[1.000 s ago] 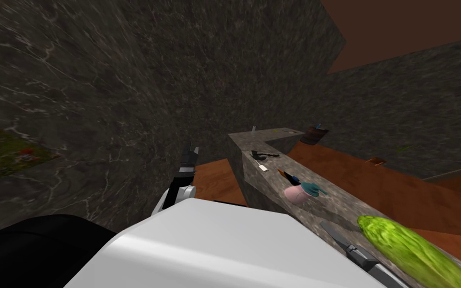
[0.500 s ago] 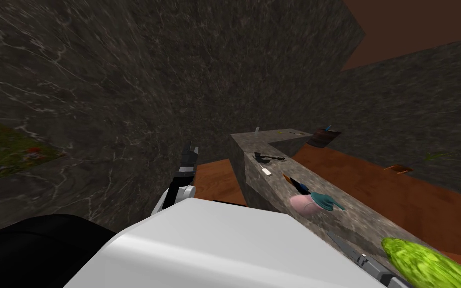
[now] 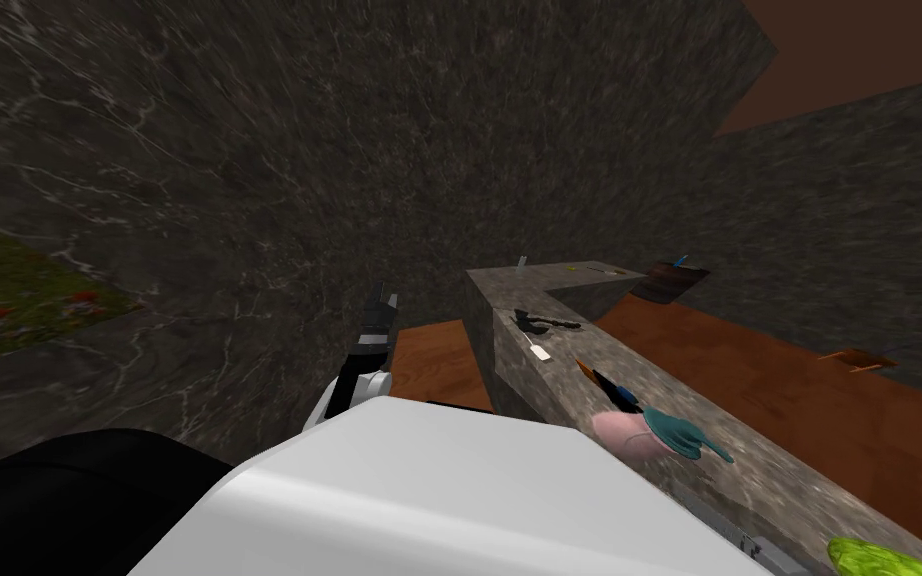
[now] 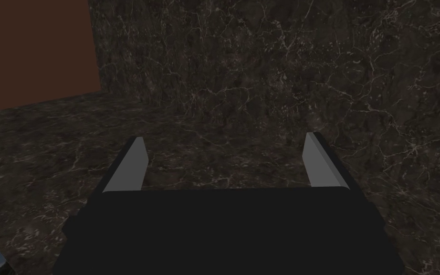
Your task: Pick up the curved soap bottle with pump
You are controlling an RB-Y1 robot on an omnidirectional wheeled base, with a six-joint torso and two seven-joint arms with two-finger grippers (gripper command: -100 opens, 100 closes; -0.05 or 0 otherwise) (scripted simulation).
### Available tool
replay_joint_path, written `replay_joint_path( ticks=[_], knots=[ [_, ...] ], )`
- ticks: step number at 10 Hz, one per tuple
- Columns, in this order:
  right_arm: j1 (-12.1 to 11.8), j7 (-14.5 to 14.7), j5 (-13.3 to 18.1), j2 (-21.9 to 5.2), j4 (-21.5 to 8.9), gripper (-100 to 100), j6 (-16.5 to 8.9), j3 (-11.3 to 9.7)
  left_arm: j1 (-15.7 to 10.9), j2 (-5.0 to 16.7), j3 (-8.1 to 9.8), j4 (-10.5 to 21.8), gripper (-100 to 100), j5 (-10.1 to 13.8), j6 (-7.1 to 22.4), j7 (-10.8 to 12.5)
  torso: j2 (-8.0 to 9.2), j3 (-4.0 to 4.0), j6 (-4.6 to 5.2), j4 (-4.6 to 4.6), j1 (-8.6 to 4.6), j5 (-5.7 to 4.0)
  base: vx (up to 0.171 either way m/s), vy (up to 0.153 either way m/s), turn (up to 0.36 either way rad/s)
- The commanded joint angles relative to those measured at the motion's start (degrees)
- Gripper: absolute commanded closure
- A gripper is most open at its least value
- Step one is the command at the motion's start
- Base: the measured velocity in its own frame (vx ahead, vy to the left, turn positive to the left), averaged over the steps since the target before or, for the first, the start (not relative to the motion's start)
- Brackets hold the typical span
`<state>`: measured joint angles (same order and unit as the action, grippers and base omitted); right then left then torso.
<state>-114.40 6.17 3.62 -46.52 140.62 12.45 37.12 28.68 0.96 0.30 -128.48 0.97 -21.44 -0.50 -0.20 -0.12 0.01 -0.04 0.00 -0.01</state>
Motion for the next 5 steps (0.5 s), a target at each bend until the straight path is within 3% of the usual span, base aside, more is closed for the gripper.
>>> replay_joint_path(
  ticks=[1,5],
  knots=[
    [-2.05,0.09,-0.12,-0.39,0.39,-100,-0.42,1.01,0.0,0.0,0.0,0.0,0,0.0,0.0,0.0,0.0,0.0,0.0,0.0,0.0,0.0,0.053,-0.018,0.064],
    [-8.76,0.8,-0.29,-1.51,2.42,-100,-2.06,4.26,0.0,0.0,0.0,0.0,0,0.0,0.0,0.0,0.04,0.02,0.03,0.01,-0.05,-0.02,0.051,-0.033,0.088]
  ],
)
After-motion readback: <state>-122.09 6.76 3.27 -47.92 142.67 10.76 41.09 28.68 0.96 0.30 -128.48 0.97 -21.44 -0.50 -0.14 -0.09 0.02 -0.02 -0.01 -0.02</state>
